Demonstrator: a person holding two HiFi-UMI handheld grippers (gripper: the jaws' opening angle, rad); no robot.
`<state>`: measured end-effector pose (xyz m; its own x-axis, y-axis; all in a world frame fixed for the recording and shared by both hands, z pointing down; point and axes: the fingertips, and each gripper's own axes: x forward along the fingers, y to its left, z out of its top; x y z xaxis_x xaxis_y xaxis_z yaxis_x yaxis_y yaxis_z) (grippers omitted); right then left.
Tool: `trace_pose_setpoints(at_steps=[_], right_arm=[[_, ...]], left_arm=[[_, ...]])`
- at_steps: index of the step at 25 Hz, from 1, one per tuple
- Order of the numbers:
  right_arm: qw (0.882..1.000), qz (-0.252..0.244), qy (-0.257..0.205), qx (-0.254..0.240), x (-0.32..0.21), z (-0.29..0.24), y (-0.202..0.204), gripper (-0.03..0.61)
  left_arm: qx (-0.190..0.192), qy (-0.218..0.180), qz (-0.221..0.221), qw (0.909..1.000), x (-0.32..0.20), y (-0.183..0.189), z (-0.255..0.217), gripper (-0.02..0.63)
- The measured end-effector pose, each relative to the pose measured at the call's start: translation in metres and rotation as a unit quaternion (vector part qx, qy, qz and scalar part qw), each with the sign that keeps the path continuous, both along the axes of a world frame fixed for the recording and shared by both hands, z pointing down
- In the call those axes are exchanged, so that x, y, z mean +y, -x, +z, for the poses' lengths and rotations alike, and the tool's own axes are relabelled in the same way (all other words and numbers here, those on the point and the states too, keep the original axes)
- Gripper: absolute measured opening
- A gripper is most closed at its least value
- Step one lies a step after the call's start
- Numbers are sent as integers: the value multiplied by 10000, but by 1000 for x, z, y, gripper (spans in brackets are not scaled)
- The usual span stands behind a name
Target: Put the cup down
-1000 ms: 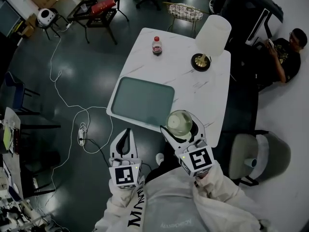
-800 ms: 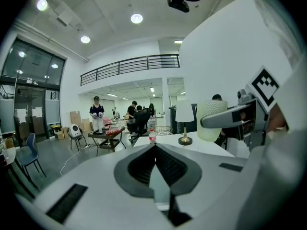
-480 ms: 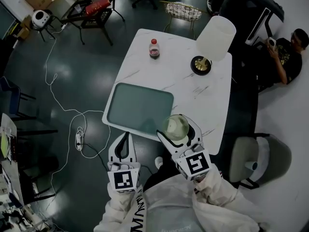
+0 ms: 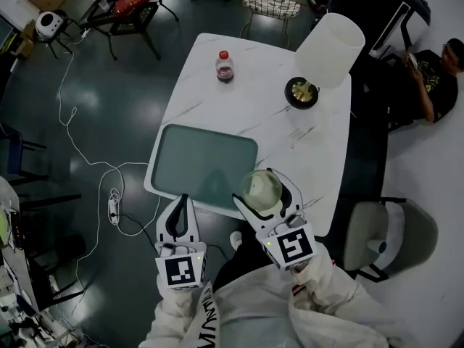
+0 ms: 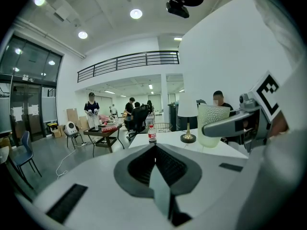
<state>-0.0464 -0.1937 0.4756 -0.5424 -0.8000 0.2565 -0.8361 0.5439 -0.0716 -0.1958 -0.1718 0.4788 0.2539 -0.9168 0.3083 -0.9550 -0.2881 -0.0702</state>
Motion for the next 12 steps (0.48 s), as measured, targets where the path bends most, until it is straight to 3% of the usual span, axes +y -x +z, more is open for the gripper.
trace_pose_setpoints(at_steps=[6,12], right_arm=[[9998,-143,-37,-147,-18,9,2,373],[9998,-207,-44,-70,-37,23,1,373]], left_arm=[[-78,198,23,9998,-19,-6,18,11],[0,-102,136,9999,-44,-23,23,11]])
